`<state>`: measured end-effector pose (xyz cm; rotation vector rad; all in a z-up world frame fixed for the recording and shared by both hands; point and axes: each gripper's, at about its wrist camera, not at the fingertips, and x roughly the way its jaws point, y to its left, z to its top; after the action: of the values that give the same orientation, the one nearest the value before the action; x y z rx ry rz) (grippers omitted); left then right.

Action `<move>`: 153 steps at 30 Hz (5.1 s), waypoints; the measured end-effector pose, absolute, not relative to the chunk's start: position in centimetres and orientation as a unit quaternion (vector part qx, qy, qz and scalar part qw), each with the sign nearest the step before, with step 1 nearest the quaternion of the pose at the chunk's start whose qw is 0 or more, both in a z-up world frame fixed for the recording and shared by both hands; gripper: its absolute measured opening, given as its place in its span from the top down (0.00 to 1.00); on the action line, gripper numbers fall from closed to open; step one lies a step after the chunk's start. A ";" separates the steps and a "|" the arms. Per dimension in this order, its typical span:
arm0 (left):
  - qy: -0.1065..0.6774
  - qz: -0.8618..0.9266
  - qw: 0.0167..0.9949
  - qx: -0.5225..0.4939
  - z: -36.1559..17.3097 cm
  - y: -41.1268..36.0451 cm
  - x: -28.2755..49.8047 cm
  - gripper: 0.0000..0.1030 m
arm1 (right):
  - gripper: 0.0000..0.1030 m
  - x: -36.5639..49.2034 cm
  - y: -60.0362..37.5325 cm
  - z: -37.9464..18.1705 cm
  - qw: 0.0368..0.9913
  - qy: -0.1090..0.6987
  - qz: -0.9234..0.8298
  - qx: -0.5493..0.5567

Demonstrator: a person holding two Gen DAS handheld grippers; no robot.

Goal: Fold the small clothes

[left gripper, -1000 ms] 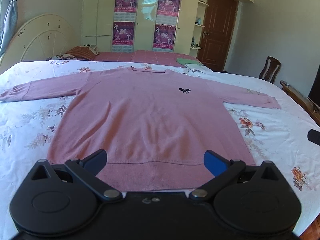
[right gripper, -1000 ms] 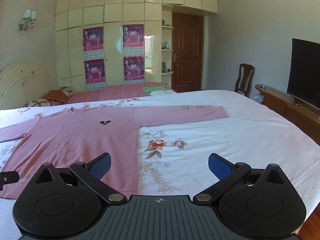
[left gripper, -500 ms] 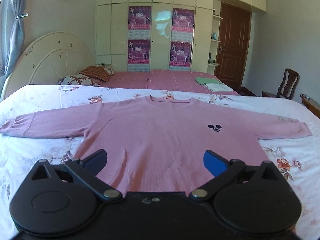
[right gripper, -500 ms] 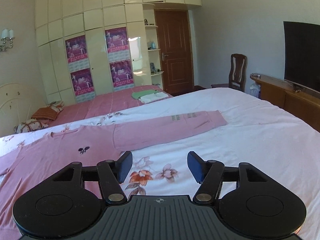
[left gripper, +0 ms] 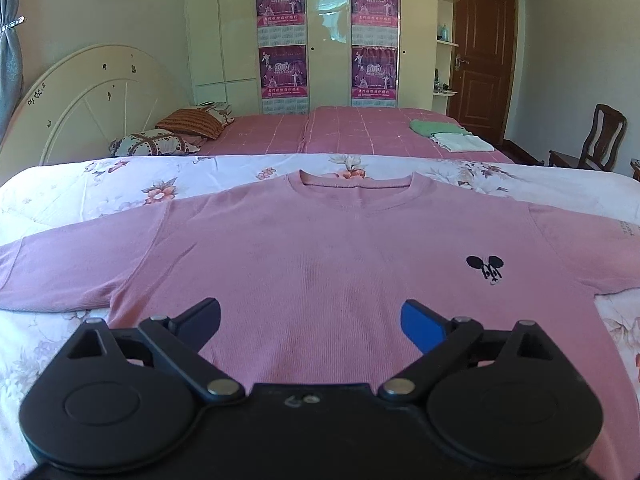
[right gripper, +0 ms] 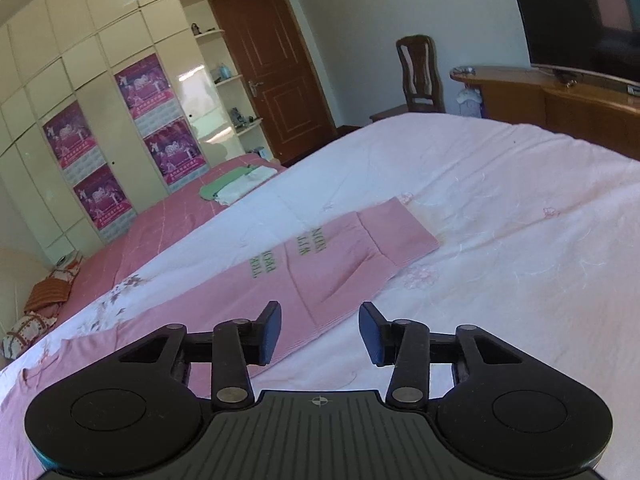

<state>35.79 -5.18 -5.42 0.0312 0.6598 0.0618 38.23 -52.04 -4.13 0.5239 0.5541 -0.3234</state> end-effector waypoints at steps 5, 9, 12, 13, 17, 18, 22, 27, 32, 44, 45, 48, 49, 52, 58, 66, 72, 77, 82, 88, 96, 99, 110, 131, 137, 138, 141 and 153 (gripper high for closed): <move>0.335 0.027 0.942 0.015 -6.5 -6.4 37.9 0.07 | 0.57 40.2 -56.5 -7.2 0.893 0.269 -0.190 0.307; 0.350 0.025 0.936 0.025 -7.3 -7.1 38.5 0.07 | 0.57 41.4 -60.5 -9.1 0.869 0.265 -0.192 0.371; 0.361 0.026 0.932 0.032 -7.9 -7.1 38.6 0.07 | 0.58 41.4 -62.4 -9.8 0.863 0.251 -0.180 0.400; 0.365 0.028 0.930 0.033 -8.1 -6.9 38.8 0.07 | 0.58 41.4 -62.7 -9.7 0.864 0.250 -0.178 0.399; 0.373 0.035 0.926 0.037 -8.2 -6.2 38.8 0.07 | 0.95 40.9 -63.9 -8.8 0.871 0.252 -0.167 0.387; 0.374 0.039 0.926 0.037 -8.1 -6.0 38.8 0.07 | 0.95 40.3 -63.6 -8.0 0.883 0.243 -0.165 0.365; 0.380 0.054 0.923 0.037 -7.9 -5.0 38.9 0.05 | 0.96 39.4 -63.7 -8.0 0.889 0.274 -0.180 0.319; 0.385 0.059 0.921 0.024 -7.8 -3.4 38.6 0.05 | 0.95 37.8 -62.0 -5.8 0.903 0.268 -0.177 0.284; 0.368 0.069 0.927 0.025 -7.5 -2.1 37.9 0.01 | 0.95 36.5 -58.6 -3.0 0.924 0.256 -0.154 0.238; 0.370 0.059 0.927 0.000 -7.2 4.6 36.3 0.11 | 0.95 39.1 -37.6 0.3 0.956 0.250 0.012 0.150; 0.370 0.060 0.927 0.000 -7.2 5.3 36.1 0.10 | 0.95 39.2 -35.8 0.2 0.956 0.254 0.023 0.144; 0.375 0.056 0.925 -0.008 -7.0 8.1 35.3 0.12 | 0.95 40.8 -30.2 -0.8 0.950 0.271 0.063 0.140; 0.377 0.053 0.925 -0.014 -6.9 9.0 35.1 0.15 | 0.95 41.6 -28.4 -1.2 0.948 0.278 0.075 0.138; 0.389 0.052 0.920 -0.019 -7.0 11.4 34.7 0.35 | 0.95 42.6 -23.1 -2.1 0.941 0.294 0.107 0.126; 0.368 0.059 0.927 -0.037 -6.5 14.8 34.0 0.12 | 0.95 43.1 -13.1 -4.4 0.930 0.320 0.170 0.059; 0.356 0.028 0.933 -0.053 -5.8 14.5 36.0 0.10 | 0.80 43.0 -8.5 -9.2 0.924 0.326 0.198 0.004; 0.364 -0.082 0.918 -0.135 -6.6 9.5 41.6 0.28 | 0.60 39.5 -12.1 -7.2 0.947 0.283 0.150 0.023; 0.388 -0.140 0.895 -0.168 -8.7 3.2 46.7 0.30 | 0.60 37.4 -20.5 -6.6 0.945 0.296 0.063 0.124; 0.420 -0.110 0.893 -0.122 -10.6 -0.9 48.8 0.41 | 0.60 36.2 -28.2 -6.0 0.927 0.292 -0.015 0.236; 0.405 -0.111 0.901 -0.108 -11.1 -2.8 49.7 0.74 | 0.60 36.3 -34.6 -7.8 0.874 0.272 -0.050 0.400; 0.300 -0.121 0.943 -0.079 -6.6 -0.9 46.7 1.00 | 0.60 35.5 -37.9 -7.5 0.846 0.256 -0.047 0.464; 0.309 -0.131 0.938 -0.086 -6.9 1.2 46.6 0.97 | 0.60 35.6 -38.8 -7.2 0.845 0.250 -0.049 0.470; 0.405 -0.129 0.882 -0.203 -10.1 0.0 49.0 0.56 | 0.60 35.2 -37.5 -7.8 0.852 0.265 -0.047 0.449; 0.342 -0.103 0.919 -0.168 -9.3 2.7 48.4 0.47 | 0.60 34.6 -38.3 -9.0 0.808 0.255 -0.027 0.531; 0.387 -0.078 0.900 -0.186 -11.2 3.7 49.6 0.49 | 0.60 35.6 -38.0 -9.0 0.785 0.266 0.026 0.559; 0.392 -0.077 0.898 -0.184 -11.5 3.5 50.0 0.51 | 0.60 36.0 -38.0 -9.3 0.776 0.271 0.032 0.568; 0.400 -0.088 0.895 -0.179 -11.8 2.8 50.9 0.82 | 0.60 37.2 -38.1 -9.7 0.778 0.295 0.022 0.555; 0.351 -0.085 0.924 -0.125 -11.2 3.4 49.4 0.41 | 0.70 36.3 -39.5 -7.8 0.845 0.329 -0.001 0.421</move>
<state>49.43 3.36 -11.20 -0.2571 0.7202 -0.1745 36.32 -39.52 -7.80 0.8881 0.6932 -0.0027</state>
